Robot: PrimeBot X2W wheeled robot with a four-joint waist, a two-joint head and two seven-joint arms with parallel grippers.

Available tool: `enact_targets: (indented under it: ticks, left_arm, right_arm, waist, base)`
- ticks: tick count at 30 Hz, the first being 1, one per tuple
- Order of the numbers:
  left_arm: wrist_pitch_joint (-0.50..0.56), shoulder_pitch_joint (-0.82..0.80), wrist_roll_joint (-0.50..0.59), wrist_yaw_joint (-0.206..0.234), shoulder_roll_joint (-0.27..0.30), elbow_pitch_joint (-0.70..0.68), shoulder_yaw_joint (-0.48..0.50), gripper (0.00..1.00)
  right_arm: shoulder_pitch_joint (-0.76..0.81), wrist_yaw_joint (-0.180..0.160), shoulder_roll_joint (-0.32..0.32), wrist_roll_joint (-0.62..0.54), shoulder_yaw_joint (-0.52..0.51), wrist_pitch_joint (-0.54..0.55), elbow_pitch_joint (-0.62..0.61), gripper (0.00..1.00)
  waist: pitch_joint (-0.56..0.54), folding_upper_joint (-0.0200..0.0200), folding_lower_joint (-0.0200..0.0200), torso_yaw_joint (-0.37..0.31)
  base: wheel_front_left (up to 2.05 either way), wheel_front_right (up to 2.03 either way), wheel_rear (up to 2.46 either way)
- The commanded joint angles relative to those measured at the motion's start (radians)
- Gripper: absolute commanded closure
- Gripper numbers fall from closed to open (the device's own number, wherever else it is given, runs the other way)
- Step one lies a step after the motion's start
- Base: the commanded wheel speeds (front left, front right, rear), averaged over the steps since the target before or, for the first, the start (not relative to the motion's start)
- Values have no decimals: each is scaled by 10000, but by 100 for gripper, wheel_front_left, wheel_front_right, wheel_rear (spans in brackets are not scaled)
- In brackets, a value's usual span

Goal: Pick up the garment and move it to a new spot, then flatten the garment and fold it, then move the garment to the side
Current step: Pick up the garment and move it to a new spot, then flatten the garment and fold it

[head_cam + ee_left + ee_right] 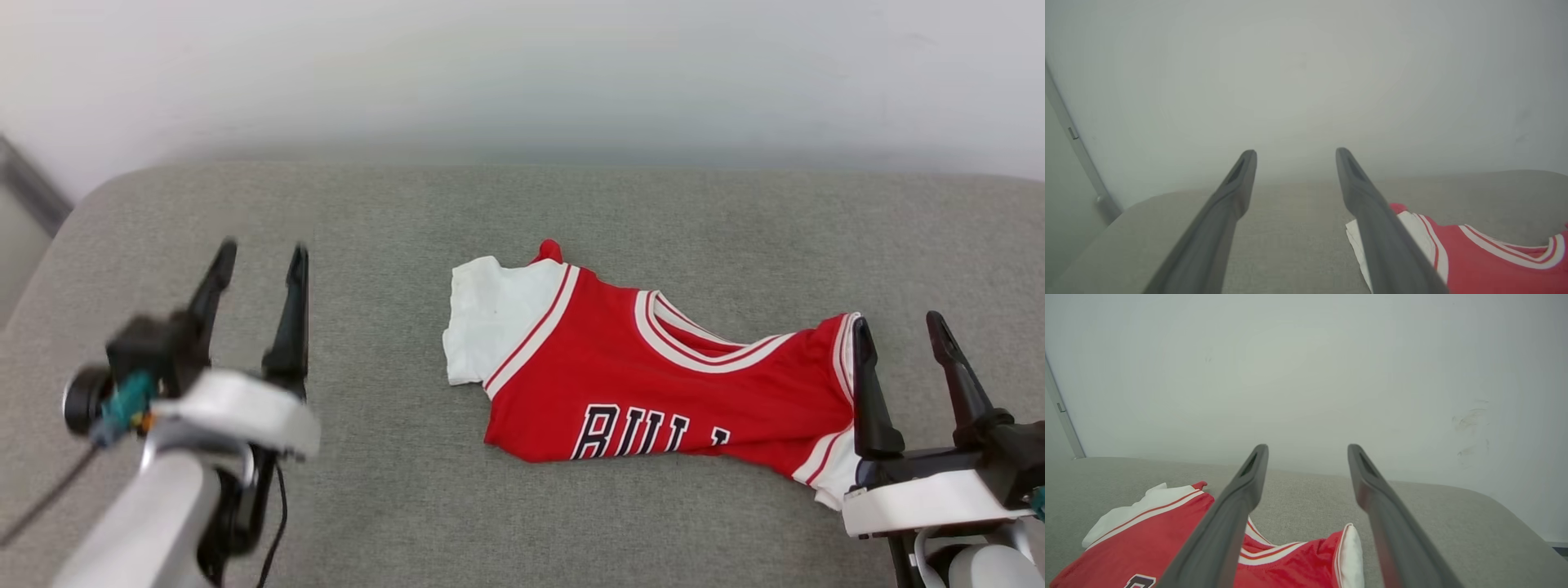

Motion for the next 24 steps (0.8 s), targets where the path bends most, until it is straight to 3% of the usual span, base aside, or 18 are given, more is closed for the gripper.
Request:
enact_targets:
  ticks: [1, 5, 14, 20, 24]
  left_arm:
    - [-23, 162, 163, 59, -54, -153, 56, 0]
    - [-24, 1677, 833, 182, -551, -1099, 786, 0]
    - [-25, 3433, 1796, -799, -1968, -1573, 1913, 0]
    - [-26, 3521, 2301, -1358, -2179, -1331, 2250, 0]
    - [65, 3129, 2369, -1729, -1969, -1147, 2167, 0]
  right_arm:
    - [125, -10, -21, 87, 9, -19, -47, 0]
    - [221, -10, -23, 136, 43, -19, -89, 0]
    - [321, -10, -25, 181, 241, -20, -175, 0]
    - [367, -9, -25, 187, 318, -20, -207, 0]
    - [274, -9, -25, 180, 357, -20, -263, 0]
  waist:
    - [-31, 0, 1, 38]
    - [-117, 0, 1, 140]
    - [-258, 0, 1, 22]
    - [-244, 0, 1, -118]
    - [-86, 0, 1, -335]
  base:
    - [0, 0, 0]
    - [0, 0, 0]
    - [0, 0, 0]
    - [0, 0, 0]
    - [0, 0, 0]
